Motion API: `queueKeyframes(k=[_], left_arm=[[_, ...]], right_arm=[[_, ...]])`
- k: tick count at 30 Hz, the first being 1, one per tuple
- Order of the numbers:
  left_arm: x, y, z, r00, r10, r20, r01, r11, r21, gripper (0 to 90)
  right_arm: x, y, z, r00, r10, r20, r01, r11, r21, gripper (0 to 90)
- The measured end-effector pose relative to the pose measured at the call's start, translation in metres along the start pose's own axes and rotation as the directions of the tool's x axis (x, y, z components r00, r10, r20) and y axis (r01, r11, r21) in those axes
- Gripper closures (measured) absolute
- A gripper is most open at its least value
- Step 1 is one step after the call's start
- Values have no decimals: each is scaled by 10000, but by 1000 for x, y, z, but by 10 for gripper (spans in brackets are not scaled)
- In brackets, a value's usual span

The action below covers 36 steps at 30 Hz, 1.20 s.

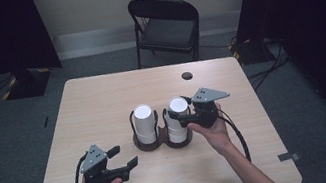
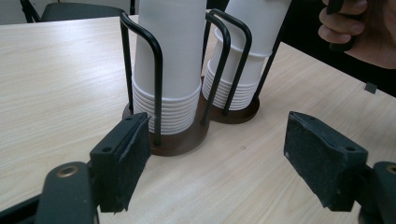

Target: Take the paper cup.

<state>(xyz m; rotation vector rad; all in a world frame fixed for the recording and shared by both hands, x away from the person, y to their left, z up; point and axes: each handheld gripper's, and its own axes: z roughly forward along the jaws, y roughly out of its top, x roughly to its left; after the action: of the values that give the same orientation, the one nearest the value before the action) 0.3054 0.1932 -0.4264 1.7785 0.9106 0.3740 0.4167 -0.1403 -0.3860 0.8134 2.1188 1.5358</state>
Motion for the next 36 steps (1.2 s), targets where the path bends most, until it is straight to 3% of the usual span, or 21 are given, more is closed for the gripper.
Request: queueKeyframes(k=[23,30,36], left_arm=[[-5,2,0,9997,-44,222,49,9998,-200,285],[-6,1,1,9993,285,243,-282,9995,-145,311],[-8,1,2,9992,407,-54,-408,9991,-132,311]], right_arm=[[-1,14,-14,9999,137,91,-131,9975,-700,333],[-2,20,-22,9996,278,9,-275,9938,-1073,333],[-1,24,-26,9996,283,-13,-282,9913,-1285,334]])
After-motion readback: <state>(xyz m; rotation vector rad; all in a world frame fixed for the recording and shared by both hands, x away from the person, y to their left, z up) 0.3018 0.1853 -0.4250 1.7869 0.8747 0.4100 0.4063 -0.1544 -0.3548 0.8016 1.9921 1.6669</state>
